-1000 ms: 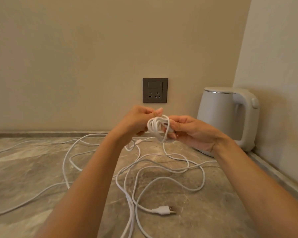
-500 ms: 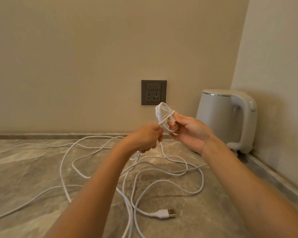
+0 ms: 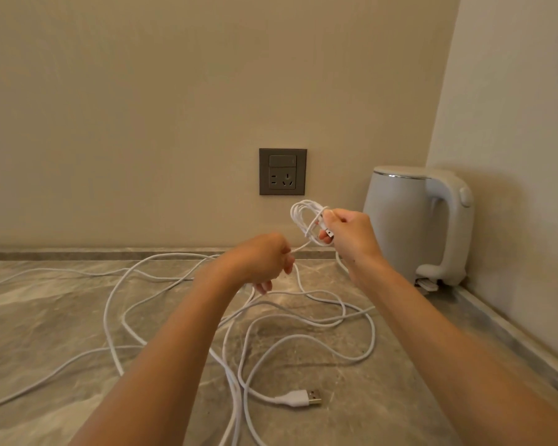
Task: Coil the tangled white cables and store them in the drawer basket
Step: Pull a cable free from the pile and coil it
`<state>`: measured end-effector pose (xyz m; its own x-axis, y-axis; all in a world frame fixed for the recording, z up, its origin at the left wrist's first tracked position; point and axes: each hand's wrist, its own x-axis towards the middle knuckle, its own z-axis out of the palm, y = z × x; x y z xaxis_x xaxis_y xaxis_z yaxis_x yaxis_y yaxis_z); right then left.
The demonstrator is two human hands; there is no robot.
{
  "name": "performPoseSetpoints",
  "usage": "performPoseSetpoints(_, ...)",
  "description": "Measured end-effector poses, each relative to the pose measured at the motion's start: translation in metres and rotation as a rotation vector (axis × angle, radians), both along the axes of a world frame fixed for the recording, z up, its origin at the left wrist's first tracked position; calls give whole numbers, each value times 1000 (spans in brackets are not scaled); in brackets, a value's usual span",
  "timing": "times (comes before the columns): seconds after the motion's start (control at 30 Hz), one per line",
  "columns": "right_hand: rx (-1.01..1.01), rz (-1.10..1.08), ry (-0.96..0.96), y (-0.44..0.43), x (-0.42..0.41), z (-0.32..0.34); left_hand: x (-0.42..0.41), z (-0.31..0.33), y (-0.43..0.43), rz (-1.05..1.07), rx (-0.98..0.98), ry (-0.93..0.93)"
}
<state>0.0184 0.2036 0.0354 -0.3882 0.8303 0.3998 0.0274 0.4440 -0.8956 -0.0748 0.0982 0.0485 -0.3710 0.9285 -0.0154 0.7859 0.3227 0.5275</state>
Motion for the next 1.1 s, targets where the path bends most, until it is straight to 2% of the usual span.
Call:
performPoseSetpoints(0.17, 158, -82, -108, 13, 4, -6, -4, 3, -1, -2, 92, 202)
performPoseSetpoints(0.33, 387, -100, -400, 17, 6, -10, -2, 3, 0, 4, 338, 287)
performPoseSetpoints(0.63, 390, 476, -625, 3, 12, 2, -5, 7, -2, 75, 560, 295)
performPoseSetpoints(0.7, 324, 580, -581, 2, 15, 3, -7, 9, -3, 91, 595, 260)
performPoseSetpoints(0.77, 166, 734, -457, 0, 19, 5, -7, 10, -3, 91, 625, 180)
performPoseSetpoints(0.87, -111, 968, -206, -1, 25, 10, -12, 6, -4, 89, 651, -139)
performPoseSetpoints(0.93, -196, 1033, -88, -4, 27, 13, -11, 1, -3, 81, 627, -339)
performPoseSetpoints(0.97, -231, 1027, -27, -5, 27, 15, -11, -1, -2, 92, 621, -378)
performPoseSetpoints(1.03, -290, 952, 82, -6, 25, 16, -11, -2, 1, 132, 643, -380)
performPoseSetpoints(1.1, -367, 836, 162, -4, 22, 17, -10, -3, 5, 152, 703, -223)
